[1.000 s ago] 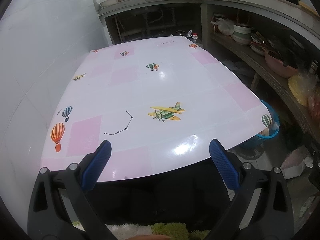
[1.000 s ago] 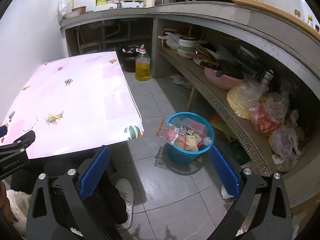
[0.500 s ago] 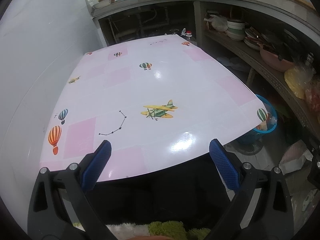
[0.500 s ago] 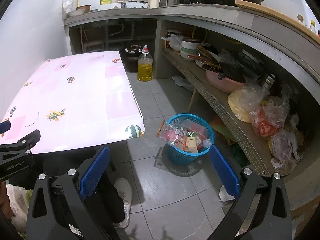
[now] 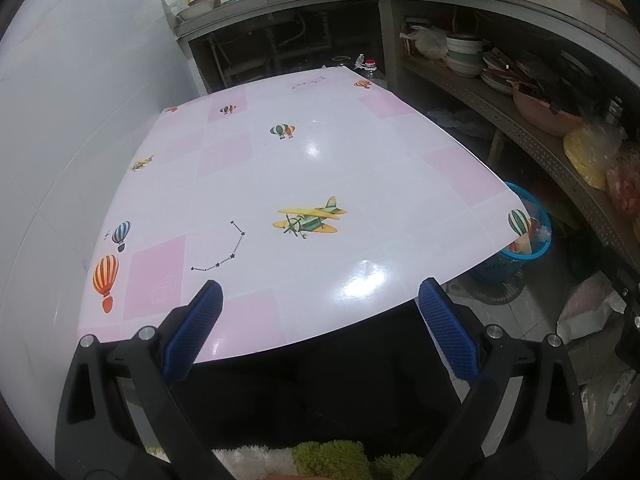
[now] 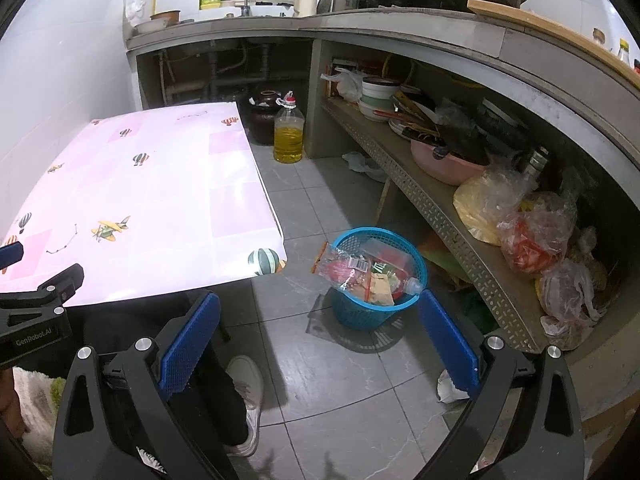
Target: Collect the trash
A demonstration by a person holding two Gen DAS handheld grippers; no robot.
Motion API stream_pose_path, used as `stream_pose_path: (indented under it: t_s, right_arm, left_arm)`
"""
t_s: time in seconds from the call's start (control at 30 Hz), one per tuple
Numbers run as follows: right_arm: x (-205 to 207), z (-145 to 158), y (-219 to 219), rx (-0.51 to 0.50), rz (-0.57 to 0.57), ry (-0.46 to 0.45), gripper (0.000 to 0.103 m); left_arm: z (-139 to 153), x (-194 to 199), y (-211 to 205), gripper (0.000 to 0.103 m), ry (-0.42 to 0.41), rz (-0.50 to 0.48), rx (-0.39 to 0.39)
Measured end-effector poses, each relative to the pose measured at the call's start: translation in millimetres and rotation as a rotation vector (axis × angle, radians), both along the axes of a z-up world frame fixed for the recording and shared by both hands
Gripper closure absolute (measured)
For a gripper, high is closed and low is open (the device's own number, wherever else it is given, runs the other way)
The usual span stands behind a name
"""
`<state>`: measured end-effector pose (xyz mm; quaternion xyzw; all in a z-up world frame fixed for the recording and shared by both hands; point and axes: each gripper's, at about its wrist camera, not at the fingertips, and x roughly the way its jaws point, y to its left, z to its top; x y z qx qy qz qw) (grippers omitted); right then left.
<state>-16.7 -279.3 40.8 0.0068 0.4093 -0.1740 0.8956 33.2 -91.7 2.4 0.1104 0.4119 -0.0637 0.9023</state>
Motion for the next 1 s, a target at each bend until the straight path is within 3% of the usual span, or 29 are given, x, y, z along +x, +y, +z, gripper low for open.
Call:
stream_pose_path:
  t_s: [1.0]
  right_arm:
    - [1.9, 4.6, -4.1, -0.006, 0.009, -0.002, 0.007]
  left_arm:
    - [-0.7, -1.4, -1.7, 0.009, 0.006, -0.003, -0.002]
